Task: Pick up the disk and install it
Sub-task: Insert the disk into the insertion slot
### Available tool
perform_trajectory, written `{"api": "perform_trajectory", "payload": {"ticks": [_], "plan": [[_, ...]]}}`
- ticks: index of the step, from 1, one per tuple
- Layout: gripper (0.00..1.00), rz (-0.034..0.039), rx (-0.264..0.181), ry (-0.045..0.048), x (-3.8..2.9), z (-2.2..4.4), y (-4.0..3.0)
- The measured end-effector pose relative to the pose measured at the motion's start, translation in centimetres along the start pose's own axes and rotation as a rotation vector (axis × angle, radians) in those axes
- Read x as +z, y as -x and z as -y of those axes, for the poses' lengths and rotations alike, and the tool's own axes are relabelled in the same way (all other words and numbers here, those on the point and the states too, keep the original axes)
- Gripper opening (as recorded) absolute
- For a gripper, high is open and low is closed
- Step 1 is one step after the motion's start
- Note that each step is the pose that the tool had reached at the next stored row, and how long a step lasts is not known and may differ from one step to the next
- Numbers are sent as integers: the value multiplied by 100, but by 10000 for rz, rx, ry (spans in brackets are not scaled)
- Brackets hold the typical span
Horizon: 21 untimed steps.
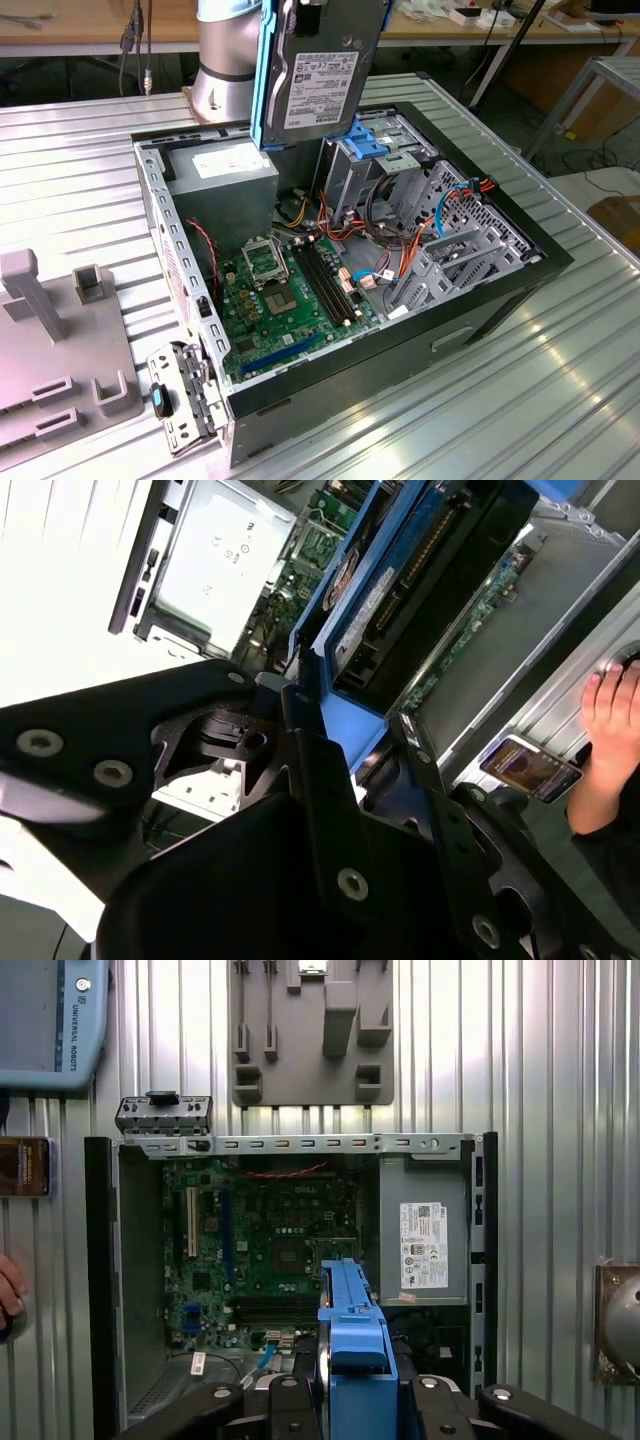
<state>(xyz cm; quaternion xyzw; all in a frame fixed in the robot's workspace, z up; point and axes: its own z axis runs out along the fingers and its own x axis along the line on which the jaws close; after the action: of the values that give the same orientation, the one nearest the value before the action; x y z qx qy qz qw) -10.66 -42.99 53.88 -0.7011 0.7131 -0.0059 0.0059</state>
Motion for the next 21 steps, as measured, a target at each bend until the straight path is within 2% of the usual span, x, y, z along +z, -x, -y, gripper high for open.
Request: {"api": "perform_trajectory", "payload": {"ticks": [14, 18, 21], "plan": [[37, 0, 0, 0, 3, 2, -132], [37, 0, 0, 0, 4, 4, -221], [37, 0, 0, 0, 4, 5, -262]]}}
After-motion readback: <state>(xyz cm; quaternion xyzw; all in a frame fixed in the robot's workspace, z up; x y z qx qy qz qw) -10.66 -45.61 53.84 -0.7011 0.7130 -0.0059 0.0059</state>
